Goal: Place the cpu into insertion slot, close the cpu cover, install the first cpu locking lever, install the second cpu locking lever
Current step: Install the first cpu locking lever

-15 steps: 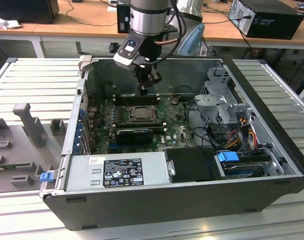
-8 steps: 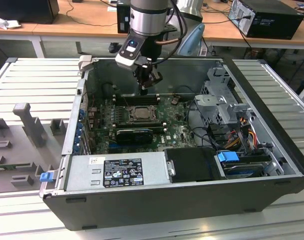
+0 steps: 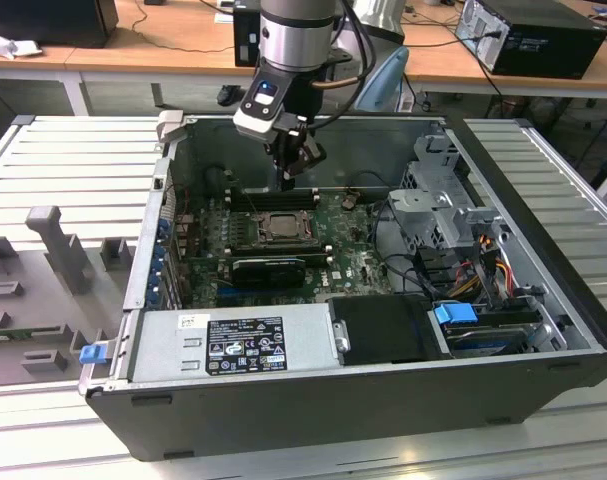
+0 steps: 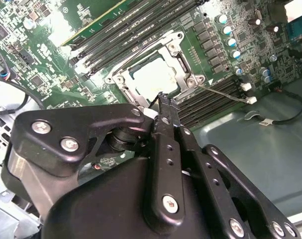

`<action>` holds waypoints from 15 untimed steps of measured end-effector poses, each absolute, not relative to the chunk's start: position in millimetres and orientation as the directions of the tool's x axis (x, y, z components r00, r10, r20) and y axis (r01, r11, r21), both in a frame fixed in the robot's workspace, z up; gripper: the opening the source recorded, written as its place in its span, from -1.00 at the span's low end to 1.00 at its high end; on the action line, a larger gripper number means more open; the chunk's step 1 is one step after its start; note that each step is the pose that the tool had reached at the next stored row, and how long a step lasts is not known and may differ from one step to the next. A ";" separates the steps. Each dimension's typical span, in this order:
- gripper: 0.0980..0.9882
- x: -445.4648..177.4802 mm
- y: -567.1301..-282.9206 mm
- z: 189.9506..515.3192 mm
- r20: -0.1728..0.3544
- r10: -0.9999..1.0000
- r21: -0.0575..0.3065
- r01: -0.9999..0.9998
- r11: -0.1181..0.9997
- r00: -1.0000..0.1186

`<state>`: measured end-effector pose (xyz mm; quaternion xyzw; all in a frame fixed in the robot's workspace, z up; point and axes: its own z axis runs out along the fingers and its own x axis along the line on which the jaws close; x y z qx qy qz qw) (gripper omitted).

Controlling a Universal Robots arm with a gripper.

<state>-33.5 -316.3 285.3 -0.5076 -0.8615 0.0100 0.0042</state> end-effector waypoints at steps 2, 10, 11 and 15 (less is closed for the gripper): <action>-0.98 -33.5 -316.3 285.3 -0.003 0.868 -0.021 0.868 0.496 -0.496; -0.98 -33.5 -316.3 285.3 -0.003 0.814 -0.021 0.814 0.581 -0.581; -0.98 -33.5 -316.3 285.3 -0.003 0.803 -0.021 0.803 0.595 -0.596; -0.98 -33.5 -316.3 285.3 -0.003 0.754 -0.021 0.754 0.657 -0.657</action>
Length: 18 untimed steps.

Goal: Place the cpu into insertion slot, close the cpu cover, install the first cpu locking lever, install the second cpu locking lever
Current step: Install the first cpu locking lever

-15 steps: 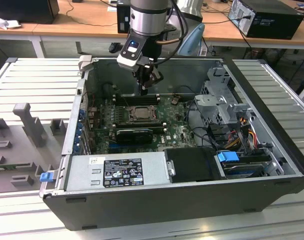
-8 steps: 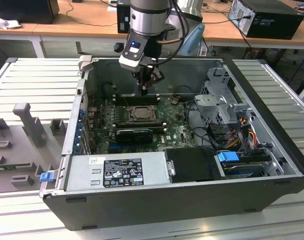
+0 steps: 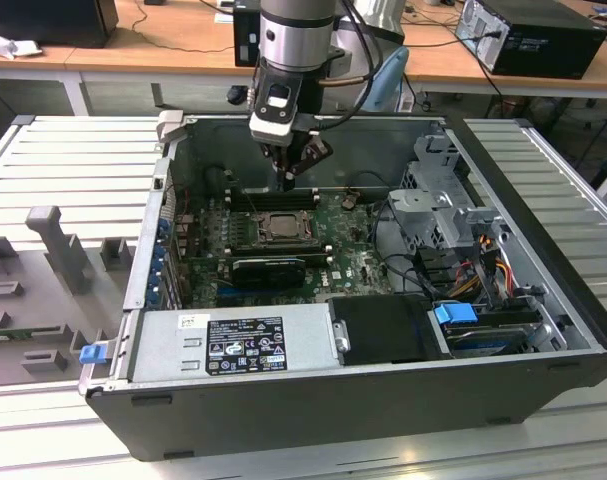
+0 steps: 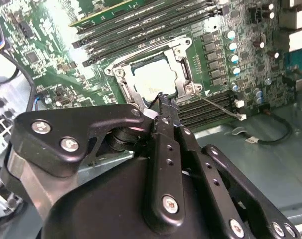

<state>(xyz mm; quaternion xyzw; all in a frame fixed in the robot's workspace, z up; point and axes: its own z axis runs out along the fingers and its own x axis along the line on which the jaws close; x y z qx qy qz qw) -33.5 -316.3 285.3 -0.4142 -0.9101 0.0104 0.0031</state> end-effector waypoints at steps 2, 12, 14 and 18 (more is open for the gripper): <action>-0.98 -33.5 -316.3 285.3 -0.003 0.732 -0.021 0.732 0.681 -0.681; -0.98 -33.5 -316.3 285.3 -0.003 0.629 -0.022 0.629 0.777 -0.777; -0.98 -33.5 -316.4 285.3 -0.003 0.604 -0.022 0.604 0.797 -0.797; -0.98 -33.5 -316.3 285.3 -0.003 0.558 -0.022 0.558 0.830 -0.830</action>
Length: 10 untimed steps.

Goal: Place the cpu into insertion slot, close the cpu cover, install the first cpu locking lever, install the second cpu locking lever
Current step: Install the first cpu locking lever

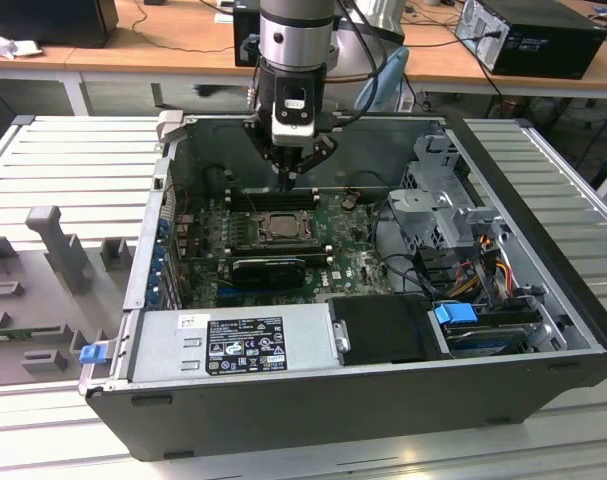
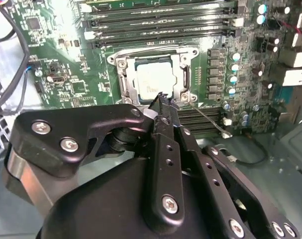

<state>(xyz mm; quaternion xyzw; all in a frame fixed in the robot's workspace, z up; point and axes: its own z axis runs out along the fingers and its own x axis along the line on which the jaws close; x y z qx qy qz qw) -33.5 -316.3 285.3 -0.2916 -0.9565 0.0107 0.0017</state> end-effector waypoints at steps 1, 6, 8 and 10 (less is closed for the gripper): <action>-0.98 -33.5 -316.3 285.3 -0.003 0.550 -0.021 0.550 0.835 -0.835; -0.98 -33.5 -316.3 285.3 -0.003 0.470 -0.021 0.470 0.883 -0.883; -0.98 -33.5 -316.3 285.3 -0.003 0.450 -0.021 0.450 0.893 -0.893; -0.98 -33.5 -316.3 285.3 -0.003 0.431 -0.021 0.431 0.902 -0.903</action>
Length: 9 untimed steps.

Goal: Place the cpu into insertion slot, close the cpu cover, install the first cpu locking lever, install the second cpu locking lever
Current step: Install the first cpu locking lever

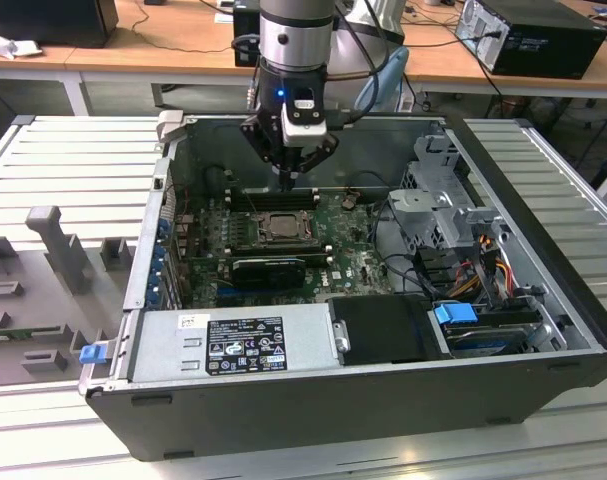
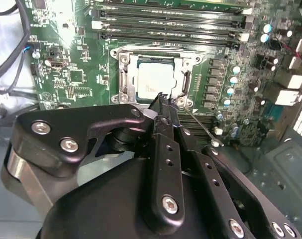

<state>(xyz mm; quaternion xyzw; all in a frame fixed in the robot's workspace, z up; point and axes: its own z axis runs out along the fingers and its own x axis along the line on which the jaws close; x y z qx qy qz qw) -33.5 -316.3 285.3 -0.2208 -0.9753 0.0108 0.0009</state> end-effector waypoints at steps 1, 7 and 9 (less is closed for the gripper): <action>-0.98 -33.5 -316.3 285.3 -0.003 0.421 -0.021 0.421 0.907 -0.907; -0.98 -33.5 -316.3 285.3 -0.003 0.347 -0.021 0.347 0.938 -0.938; -0.98 -33.5 -316.3 285.2 -0.003 0.318 -0.021 0.318 0.948 -0.948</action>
